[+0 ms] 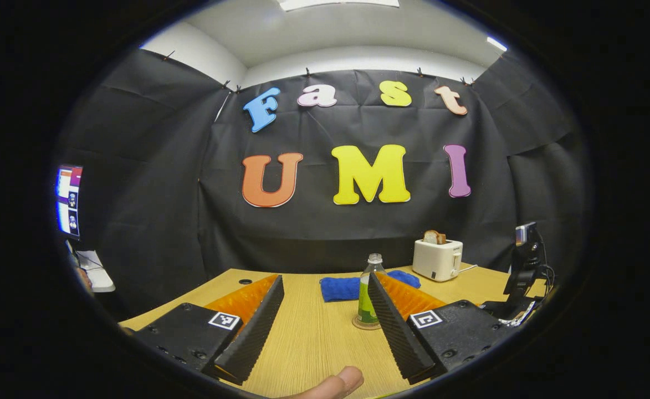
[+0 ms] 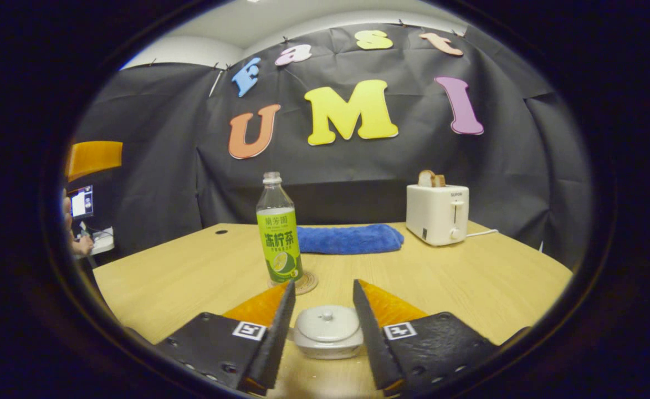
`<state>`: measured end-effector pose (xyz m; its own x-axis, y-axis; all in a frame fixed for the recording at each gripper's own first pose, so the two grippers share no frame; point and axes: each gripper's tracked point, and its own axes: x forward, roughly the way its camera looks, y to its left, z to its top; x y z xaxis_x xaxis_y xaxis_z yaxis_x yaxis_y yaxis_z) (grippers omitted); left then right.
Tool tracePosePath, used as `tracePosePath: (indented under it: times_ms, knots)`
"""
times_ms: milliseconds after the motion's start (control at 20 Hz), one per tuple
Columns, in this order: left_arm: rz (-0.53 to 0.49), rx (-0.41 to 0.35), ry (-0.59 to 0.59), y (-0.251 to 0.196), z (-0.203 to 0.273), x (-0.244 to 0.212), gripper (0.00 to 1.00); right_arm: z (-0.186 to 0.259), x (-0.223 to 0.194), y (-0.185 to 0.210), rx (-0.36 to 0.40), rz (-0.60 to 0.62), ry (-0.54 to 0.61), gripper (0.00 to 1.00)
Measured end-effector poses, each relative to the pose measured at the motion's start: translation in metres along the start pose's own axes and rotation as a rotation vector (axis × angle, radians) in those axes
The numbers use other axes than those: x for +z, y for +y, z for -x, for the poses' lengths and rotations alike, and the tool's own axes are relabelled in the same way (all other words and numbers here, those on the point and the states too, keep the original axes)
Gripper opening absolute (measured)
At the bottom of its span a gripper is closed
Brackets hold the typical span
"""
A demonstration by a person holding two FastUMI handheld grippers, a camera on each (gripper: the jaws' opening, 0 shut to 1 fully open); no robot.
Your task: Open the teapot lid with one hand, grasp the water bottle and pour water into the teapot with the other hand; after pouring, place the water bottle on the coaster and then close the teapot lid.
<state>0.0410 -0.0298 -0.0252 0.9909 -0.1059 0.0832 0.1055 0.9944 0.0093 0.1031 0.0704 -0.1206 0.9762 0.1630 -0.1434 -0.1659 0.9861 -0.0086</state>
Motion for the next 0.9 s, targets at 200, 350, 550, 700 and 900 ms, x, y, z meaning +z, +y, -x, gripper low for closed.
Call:
tracePosePath:
  times_ms: [200, 350, 550, 700, 900]
  knots:
    - [-0.017, 0.044, 0.012, 0.011, 0.004, 0.004, 0.95, 0.031, 0.062, -0.013, -0.03, 0.019, -0.058, 0.97]
    - [-0.021, 0.068, 0.017, 0.02, 0.009, 0.006, 0.95, 0.074, 0.118, -0.043, -0.091, 0.08, -0.127, 0.96]
    - [-0.007, 0.099, 0.051, 0.024, 0.009, 0.0, 0.96, 0.125, 0.155, -0.079, -0.167, 0.089, -0.182, 0.96]
    - [-0.024, 0.101, 0.068, 0.023, 0.01, -0.001, 0.95, 0.156, 0.155, -0.09, -0.17, 0.076, -0.235, 0.96]
    - [-0.053, 0.089, 0.07, 0.016, 0.016, 0.001, 0.95, 0.161, 0.136, -0.1, -0.16, 0.067, -0.196, 0.96]
